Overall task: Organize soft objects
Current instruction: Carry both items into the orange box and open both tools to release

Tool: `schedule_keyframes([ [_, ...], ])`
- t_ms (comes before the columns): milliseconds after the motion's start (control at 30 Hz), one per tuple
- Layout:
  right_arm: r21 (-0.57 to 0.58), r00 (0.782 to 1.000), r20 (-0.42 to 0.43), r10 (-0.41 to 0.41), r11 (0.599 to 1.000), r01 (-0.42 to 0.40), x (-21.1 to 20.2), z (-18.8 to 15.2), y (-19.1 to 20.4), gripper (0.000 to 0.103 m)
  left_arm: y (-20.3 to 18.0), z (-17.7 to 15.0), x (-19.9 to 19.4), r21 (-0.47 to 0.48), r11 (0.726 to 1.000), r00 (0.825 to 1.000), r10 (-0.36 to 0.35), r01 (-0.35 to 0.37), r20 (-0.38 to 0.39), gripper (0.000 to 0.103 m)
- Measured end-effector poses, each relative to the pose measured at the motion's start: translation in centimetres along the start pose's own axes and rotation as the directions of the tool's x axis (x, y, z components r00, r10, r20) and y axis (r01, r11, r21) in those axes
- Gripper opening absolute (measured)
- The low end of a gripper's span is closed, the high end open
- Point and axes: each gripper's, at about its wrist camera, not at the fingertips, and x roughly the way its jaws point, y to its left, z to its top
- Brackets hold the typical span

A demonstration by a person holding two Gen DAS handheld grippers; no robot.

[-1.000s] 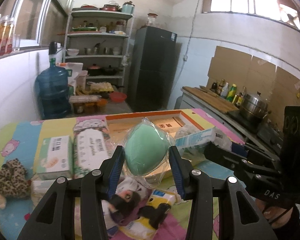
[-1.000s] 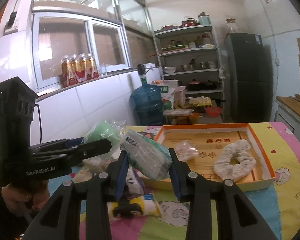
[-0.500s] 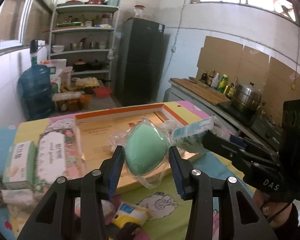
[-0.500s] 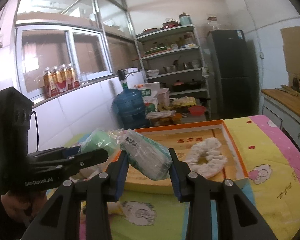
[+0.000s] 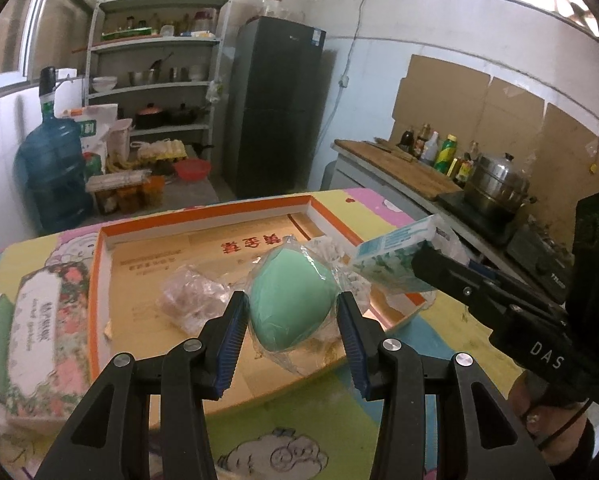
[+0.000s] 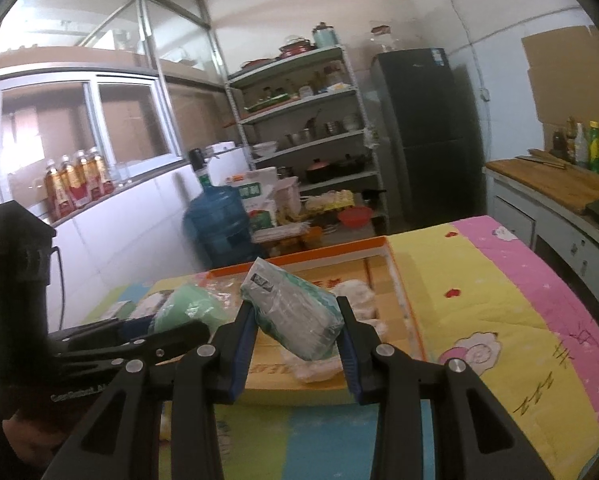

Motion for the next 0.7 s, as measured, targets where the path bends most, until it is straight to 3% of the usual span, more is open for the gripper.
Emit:
schedule_keyframes([
  [700,0.022,0.995,-0.051,-0.088,0.996,0.089,4.6,0.4,-4.4,0.038,-0.2,1.4,8.3,-0.03,0.998,0.994,0.059,-0.062,-0.094,0.047],
])
